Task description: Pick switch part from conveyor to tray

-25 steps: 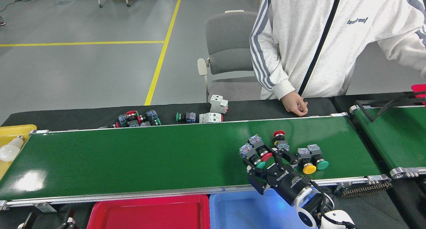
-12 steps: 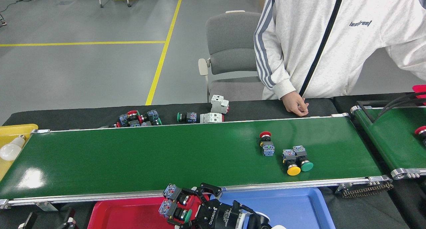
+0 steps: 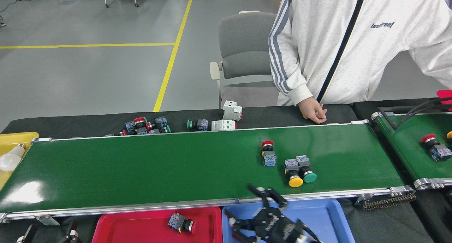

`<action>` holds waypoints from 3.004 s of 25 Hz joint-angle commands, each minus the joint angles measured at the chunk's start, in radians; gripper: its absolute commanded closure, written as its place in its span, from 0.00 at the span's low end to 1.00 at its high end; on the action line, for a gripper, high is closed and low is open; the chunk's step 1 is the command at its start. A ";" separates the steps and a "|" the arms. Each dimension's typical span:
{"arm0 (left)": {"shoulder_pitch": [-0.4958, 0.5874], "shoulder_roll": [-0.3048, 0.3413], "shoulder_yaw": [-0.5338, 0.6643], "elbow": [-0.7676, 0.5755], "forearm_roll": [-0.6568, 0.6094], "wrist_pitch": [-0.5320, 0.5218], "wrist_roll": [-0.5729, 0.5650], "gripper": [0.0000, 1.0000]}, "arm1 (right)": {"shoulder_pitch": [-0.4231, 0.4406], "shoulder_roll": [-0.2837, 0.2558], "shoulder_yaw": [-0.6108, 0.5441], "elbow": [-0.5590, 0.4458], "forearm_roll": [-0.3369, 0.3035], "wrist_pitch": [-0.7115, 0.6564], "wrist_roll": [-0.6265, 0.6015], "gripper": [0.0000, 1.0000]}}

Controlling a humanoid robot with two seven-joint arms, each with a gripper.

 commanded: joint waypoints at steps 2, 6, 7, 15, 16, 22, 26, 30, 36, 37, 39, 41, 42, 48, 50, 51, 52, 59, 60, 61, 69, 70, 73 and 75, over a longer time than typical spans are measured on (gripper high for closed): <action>-0.008 0.013 0.000 -0.014 0.005 -0.005 0.007 0.00 | 0.048 -0.008 -0.060 -0.018 -0.006 0.256 -0.154 0.01; -0.011 0.018 -0.009 -0.014 0.003 -0.007 0.008 0.00 | 0.082 0.000 -0.108 -0.018 -0.010 0.266 -0.180 0.01; -0.014 0.018 -0.010 -0.014 0.003 -0.007 0.007 0.00 | 0.076 0.000 -0.106 -0.018 -0.008 0.266 -0.170 0.01; -0.025 0.018 -0.009 -0.014 0.000 -0.007 0.007 0.00 | -0.068 -0.008 0.062 -0.004 0.036 0.269 0.030 0.01; -0.025 0.018 -0.009 -0.013 0.000 -0.007 0.007 0.00 | -0.079 -0.004 0.076 0.008 0.053 0.270 0.050 0.01; -0.025 0.021 -0.009 -0.014 0.000 -0.007 0.007 0.00 | -0.117 0.049 0.128 0.076 0.107 0.304 0.085 0.01; -0.025 0.029 -0.009 -0.013 0.000 -0.007 0.007 0.00 | -0.142 0.050 0.174 0.111 0.107 0.304 0.087 0.01; -0.025 0.030 -0.010 -0.013 0.000 -0.007 0.008 0.00 | -0.168 0.052 0.217 0.128 0.104 0.302 0.102 0.01; -0.034 0.035 -0.010 -0.013 0.000 -0.007 0.007 0.00 | -0.252 0.087 0.222 0.222 0.098 0.302 0.106 0.01; -0.036 0.035 -0.010 -0.013 0.000 -0.007 0.008 0.00 | -0.272 0.092 0.220 0.242 0.095 0.302 0.105 0.01; -0.037 0.035 -0.010 -0.011 -0.001 -0.007 0.007 0.00 | -0.317 0.099 0.220 0.291 0.090 0.302 0.105 0.01; -0.039 0.035 -0.010 -0.010 -0.001 -0.007 0.008 0.00 | -0.360 0.104 0.225 0.349 0.084 0.304 0.105 0.01; -0.044 0.035 -0.012 -0.008 -0.001 -0.007 0.007 0.00 | -0.383 0.104 0.226 0.378 0.072 0.304 0.105 0.03; -0.060 0.035 -0.021 -0.004 -0.004 -0.007 0.007 0.00 | -0.472 0.107 0.268 0.475 0.046 0.292 0.105 0.44; -0.070 0.036 -0.033 -0.004 -0.004 -0.007 0.007 0.00 | -0.492 0.107 0.274 0.492 0.035 0.283 0.105 0.65; -0.071 0.035 -0.033 -0.004 -0.004 -0.007 0.007 0.00 | -0.495 0.107 0.274 0.492 0.021 0.267 0.105 0.75; -0.073 0.035 -0.033 -0.004 -0.004 -0.007 0.007 0.00 | -0.495 0.107 0.276 0.492 0.009 0.249 0.105 0.83; -0.070 0.036 -0.033 -0.005 -0.004 -0.007 0.007 0.00 | -0.495 0.105 0.276 0.481 0.003 0.212 0.099 0.97; -0.070 0.036 -0.033 -0.005 -0.004 -0.007 0.007 0.00 | -0.493 0.105 0.276 0.475 0.001 0.203 0.099 0.97; -0.070 0.036 -0.033 -0.007 -0.004 -0.007 0.007 0.00 | -0.493 0.105 0.277 0.464 0.001 0.190 0.097 0.98; -0.100 0.035 -0.099 -0.014 -0.003 -0.022 0.007 0.00 | -0.346 0.084 0.510 0.186 0.004 0.037 0.082 0.95; -0.111 0.036 -0.116 -0.014 -0.003 -0.022 0.007 0.00 | -0.323 0.070 0.562 0.151 0.006 0.005 0.080 0.88; -0.130 0.049 -0.148 -0.014 -0.003 -0.023 0.007 0.00 | -0.307 0.033 0.691 0.130 0.009 -0.021 0.082 0.11; -0.163 0.072 -0.202 -0.013 -0.003 -0.025 0.007 0.00 | -0.306 0.030 0.723 0.148 0.006 -0.024 0.082 0.00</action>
